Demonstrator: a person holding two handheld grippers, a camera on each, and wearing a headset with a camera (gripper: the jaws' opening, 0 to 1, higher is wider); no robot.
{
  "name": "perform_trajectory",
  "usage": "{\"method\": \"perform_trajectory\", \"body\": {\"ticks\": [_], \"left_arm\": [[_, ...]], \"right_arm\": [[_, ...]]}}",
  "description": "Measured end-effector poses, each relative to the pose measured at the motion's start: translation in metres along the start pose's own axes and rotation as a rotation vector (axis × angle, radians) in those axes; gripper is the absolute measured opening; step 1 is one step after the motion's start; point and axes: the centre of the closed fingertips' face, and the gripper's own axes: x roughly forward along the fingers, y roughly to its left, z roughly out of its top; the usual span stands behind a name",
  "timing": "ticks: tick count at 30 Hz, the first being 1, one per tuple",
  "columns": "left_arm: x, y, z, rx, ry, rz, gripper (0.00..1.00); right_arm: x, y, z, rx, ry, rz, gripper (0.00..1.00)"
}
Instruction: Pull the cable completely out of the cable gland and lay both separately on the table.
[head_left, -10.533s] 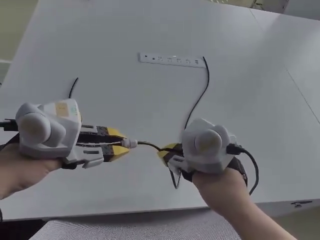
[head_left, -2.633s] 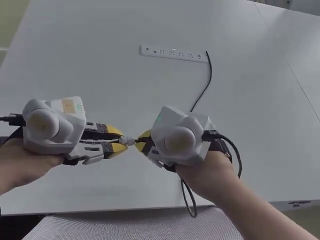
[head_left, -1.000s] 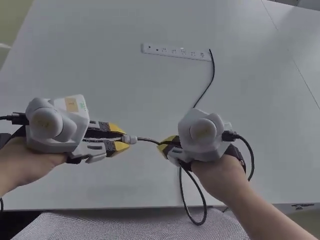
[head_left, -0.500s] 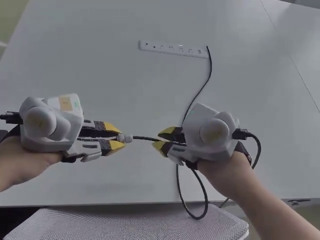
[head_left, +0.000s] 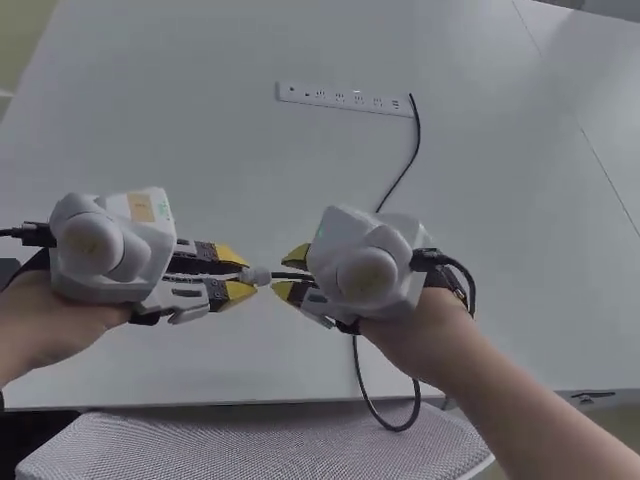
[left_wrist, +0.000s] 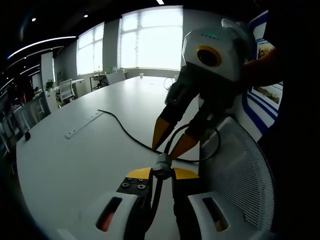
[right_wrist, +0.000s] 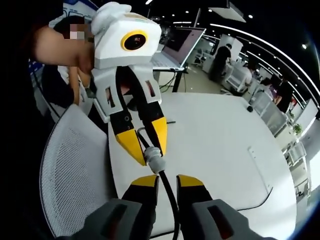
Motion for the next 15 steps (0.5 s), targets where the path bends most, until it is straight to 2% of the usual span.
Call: {"method": "perform_trajectory", "body": {"ticks": [4, 6, 9, 12, 15], "left_arm": [[-0.0016, 0.0010, 0.0001, 0.004, -0.002, 0.008, 0.15], [-0.0019, -0.0002, -0.0003, 0.025, 0.006, 0.009, 0.15], [-0.0028, 0.0002, -0.0004, 0.023, 0.005, 0.010, 0.15], [-0.0060, 0.0018, 0.0018, 0.014, -0.008, 0.019, 0.15], [-0.0065, 0.0020, 0.0024, 0.020, -0.007, 0.019, 0.15]], "right_arm": [[-0.0007, 0.0023, 0.0023, -0.010, -0.007, 0.001, 0.04], [-0.0006, 0.0037, 0.0024, -0.067, 0.004, -0.013, 0.03], [-0.0010, 0.0055, 0.0021, -0.071, -0.001, -0.032, 0.01], [-0.0021, 0.0031, 0.0045, -0.009, -0.024, -0.051, 0.00], [-0.0015, 0.0028, 0.0034, 0.006, -0.021, -0.055, 0.00]]}}
